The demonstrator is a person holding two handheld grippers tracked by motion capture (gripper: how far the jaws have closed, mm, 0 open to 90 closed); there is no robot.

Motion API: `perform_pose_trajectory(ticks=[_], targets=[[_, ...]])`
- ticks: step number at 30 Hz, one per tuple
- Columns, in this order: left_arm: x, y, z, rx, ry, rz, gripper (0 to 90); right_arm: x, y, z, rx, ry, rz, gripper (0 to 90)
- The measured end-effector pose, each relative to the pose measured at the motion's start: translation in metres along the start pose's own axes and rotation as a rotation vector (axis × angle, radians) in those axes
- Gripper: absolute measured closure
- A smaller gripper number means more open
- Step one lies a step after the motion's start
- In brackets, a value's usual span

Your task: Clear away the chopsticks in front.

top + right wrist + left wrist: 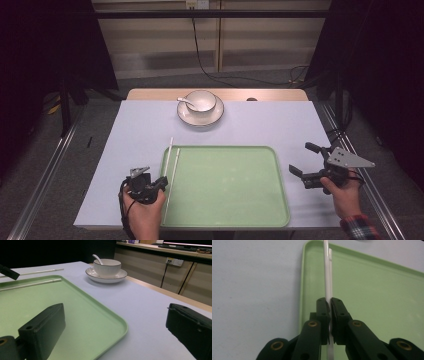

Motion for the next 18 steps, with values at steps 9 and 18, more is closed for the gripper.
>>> perform_pose_trajectory(ticks=[9, 18], targets=[[-0.0014, 0.0009, 0.003, -0.012, -0.005, -0.006, 85.8, -0.0002, -0.0008, -0.0002, 0.005, 0.0, 0.01, 1.6], [-0.0016, 0.0029, 0.0033, -0.012, -0.014, -0.01, 85.8, -0.0002, -0.0007, -0.0003, 0.005, 0.0, 0.009, 1.5]])
Point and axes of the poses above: each handheld gripper's, and its own axes: y roughly backward along the jaws, z roughly out of its underside, x roughly to its right, the point moved 2 cm from there along -y, roughly forward along the jaws, and after that the axes turned 5 degrees about y, right-handed, at the moved point
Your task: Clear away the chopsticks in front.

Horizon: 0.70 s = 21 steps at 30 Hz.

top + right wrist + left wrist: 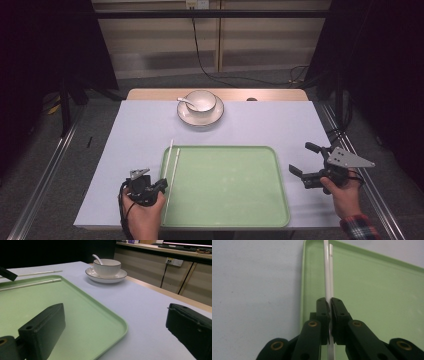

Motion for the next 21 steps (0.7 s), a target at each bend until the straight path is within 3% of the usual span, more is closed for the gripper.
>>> perform_pose_trajectory(ticks=[3, 14, 16, 21], targets=[[-0.0001, 0.0001, 0.0013, -0.006, 0.014, -0.003, 85.8, 0.0, 0.0001, -0.0002, 0.001, -0.004, 0.003, 1.6], [-0.0013, 0.002, 0.0041, -0.016, 0.006, -0.009, 85.8, -0.0002, -0.0002, -0.0009, 0.003, 0.002, 0.009, 1.6], [-0.002, 0.0021, 0.0046, -0.018, 0.005, -0.009, 85.8, 0.0002, 0.0002, -0.0012, -0.006, 0.003, -0.016, 1.5], [-0.0018, 0.0018, 0.0056, -0.021, 0.003, -0.005, 85.8, 0.0002, -0.0004, -0.001, -0.007, 0.007, -0.012, 1.5]])
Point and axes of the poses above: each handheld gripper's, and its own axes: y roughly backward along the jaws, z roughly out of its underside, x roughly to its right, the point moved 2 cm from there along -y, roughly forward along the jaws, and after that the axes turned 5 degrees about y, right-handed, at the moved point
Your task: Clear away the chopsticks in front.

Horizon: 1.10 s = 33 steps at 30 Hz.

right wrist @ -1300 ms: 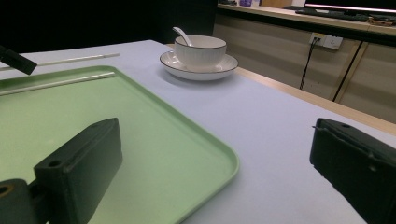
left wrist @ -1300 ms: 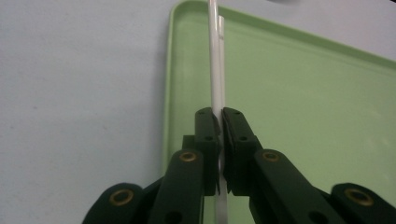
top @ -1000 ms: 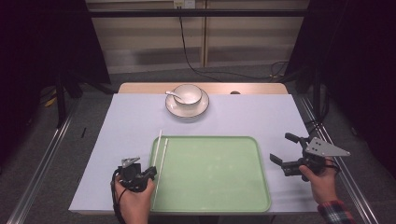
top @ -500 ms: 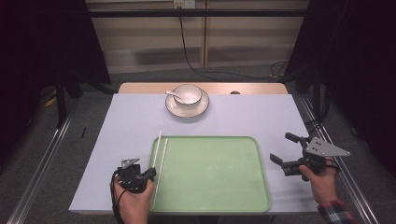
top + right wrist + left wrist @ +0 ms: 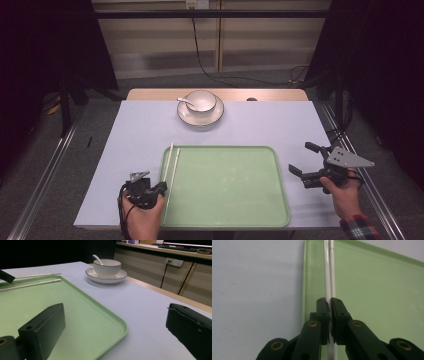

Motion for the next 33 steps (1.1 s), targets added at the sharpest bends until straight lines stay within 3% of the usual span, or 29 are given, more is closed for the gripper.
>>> perform_pose_trajectory(ticks=[5, 10, 16, 23, 33], targets=[[-0.0006, -0.001, 0.0017, -0.016, -0.008, -0.008, 85.7, -0.0002, -0.0004, -0.0003, 0.002, -0.009, 0.004, 1.5], [-0.0009, -0.0031, 0.0031, -0.01, 0.015, -0.007, 85.7, 0.0001, -0.0001, -0.0006, 0.003, -0.004, 0.001, 1.6], [-0.0018, -0.0045, 0.0029, -0.015, -0.017, -0.034, 85.5, 0.0002, 0.0001, -0.0006, 0.004, -0.001, 0.001, 1.6], [-0.0016, -0.0084, 0.0051, -0.022, -0.01, -0.043, 85.2, 0.0, 0.0, -0.0006, 0.002, -0.001, -0.001, 1.5], [-0.0013, -0.0094, 0.005, -0.018, -0.039, -0.059, 85.0, 0.0006, 0.0002, -0.0007, 0.002, -0.002, 0.003, 1.6]])
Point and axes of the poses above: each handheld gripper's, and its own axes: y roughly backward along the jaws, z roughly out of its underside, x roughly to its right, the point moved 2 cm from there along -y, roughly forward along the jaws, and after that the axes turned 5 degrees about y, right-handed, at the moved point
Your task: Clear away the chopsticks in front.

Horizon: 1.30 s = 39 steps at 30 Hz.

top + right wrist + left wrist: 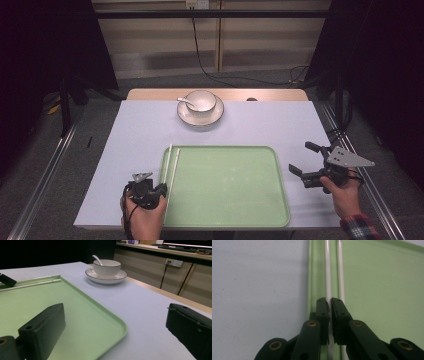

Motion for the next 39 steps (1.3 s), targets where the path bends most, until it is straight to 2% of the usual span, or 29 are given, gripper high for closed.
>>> perform_pose_trajectory(ticks=[6, 20, 22, 32, 35, 36, 39], targets=[[0.0019, -0.001, -0.0005, 0.008, -0.016, -0.014, 84.0, 0.0001, 0.0001, -0.0001, 0.001, 0.0, 0.001, 1.6], [0.0036, -0.0017, 0.0, 0.011, -0.019, -0.003, 80.7, 0.0004, 0.0002, -0.0003, 0.005, 0.0, 0.008, 1.5], [0.0037, -0.0013, 0.0001, 0.005, -0.026, -0.003, 81.0, 0.0006, 0.0004, -0.0002, 0.003, 0.003, 0.003, 1.5], [0.0053, -0.0008, 0.0014, 0.003, -0.008, -0.008, 84.4, 0.0007, 0.0007, -0.0004, 0.006, 0.001, 0.005, 1.5], [0.0046, 0.0002, 0.0023, 0.004, -0.013, -0.006, 84.8, -0.0001, 0.0001, -0.0005, 0.013, -0.006, 0.022, 1.6], [0.0046, 0.0006, 0.0025, 0.0, -0.013, -0.009, 84.8, 0.0001, 0.0006, -0.0005, 0.006, -0.002, 0.003, 1.5], [0.0048, 0.0005, 0.0025, 0.001, -0.013, -0.01, 84.6, 0.0002, 0.0005, -0.0006, 0.005, -0.002, 0.001, 1.5]])
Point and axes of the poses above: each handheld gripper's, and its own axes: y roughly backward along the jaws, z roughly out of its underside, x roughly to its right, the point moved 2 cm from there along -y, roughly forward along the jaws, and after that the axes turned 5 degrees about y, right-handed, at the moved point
